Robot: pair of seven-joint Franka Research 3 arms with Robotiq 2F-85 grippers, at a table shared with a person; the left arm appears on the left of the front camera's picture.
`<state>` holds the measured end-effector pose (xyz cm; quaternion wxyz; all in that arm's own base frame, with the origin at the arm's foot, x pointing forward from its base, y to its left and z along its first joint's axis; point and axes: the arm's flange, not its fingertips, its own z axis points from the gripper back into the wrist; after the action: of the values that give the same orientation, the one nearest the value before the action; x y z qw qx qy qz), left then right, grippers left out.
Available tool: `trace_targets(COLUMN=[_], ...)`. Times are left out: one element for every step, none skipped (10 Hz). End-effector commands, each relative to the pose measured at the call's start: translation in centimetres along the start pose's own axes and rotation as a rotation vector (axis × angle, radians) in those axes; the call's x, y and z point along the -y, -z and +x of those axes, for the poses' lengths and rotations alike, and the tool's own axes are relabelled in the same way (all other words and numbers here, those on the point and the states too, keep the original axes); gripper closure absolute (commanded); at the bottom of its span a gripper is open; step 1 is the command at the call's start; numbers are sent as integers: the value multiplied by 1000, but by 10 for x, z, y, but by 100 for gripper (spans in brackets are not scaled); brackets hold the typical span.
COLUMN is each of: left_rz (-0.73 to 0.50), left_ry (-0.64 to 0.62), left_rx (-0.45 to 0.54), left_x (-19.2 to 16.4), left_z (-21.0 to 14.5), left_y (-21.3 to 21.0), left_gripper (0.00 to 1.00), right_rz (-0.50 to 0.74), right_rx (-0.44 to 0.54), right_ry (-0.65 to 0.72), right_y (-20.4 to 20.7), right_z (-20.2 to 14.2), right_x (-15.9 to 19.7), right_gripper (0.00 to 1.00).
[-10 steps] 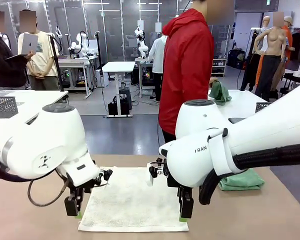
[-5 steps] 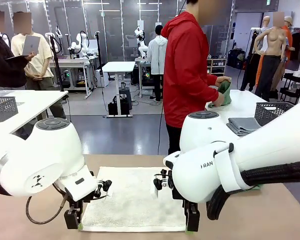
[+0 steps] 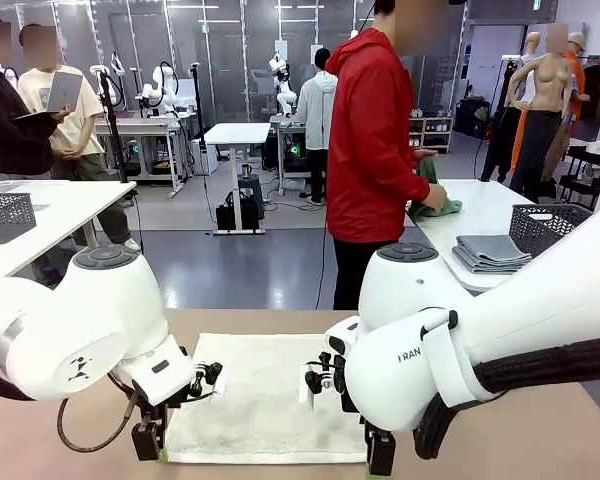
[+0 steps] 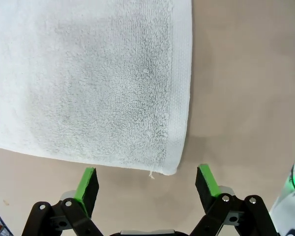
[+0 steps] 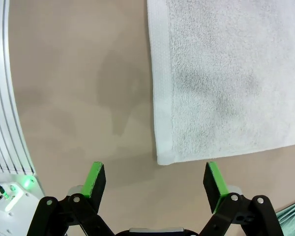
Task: Fold the towels and place them in the basket.
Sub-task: When a person lays out a Towel with hook on the table, fold it in half twice.
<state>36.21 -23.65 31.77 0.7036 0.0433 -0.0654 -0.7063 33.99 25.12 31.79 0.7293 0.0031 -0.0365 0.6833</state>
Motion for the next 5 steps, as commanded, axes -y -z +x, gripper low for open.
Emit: trace_targets(left_rz=[1,-2,-8,-10,-16], left_ry=[6,6,8,14,26], left_rx=[21,25,33,37,44], left_x=[2,1,2,2,1], left_z=[-10,-12,-14,-16,-16], left_y=[12,14,15,16,17], left_gripper=[0,0,0,0,0], right_rz=[-10,-17,-25,-26,-26], right_rx=[12,4,-4,-8,-10], right_ry=[-16,-19,-25,-28,-26], right_y=[12,15,18,20,22], right_z=[-2,-2,-2,-2,-2], right_x=[0,1,1,2,4], right_gripper=[0,0,0,0,0])
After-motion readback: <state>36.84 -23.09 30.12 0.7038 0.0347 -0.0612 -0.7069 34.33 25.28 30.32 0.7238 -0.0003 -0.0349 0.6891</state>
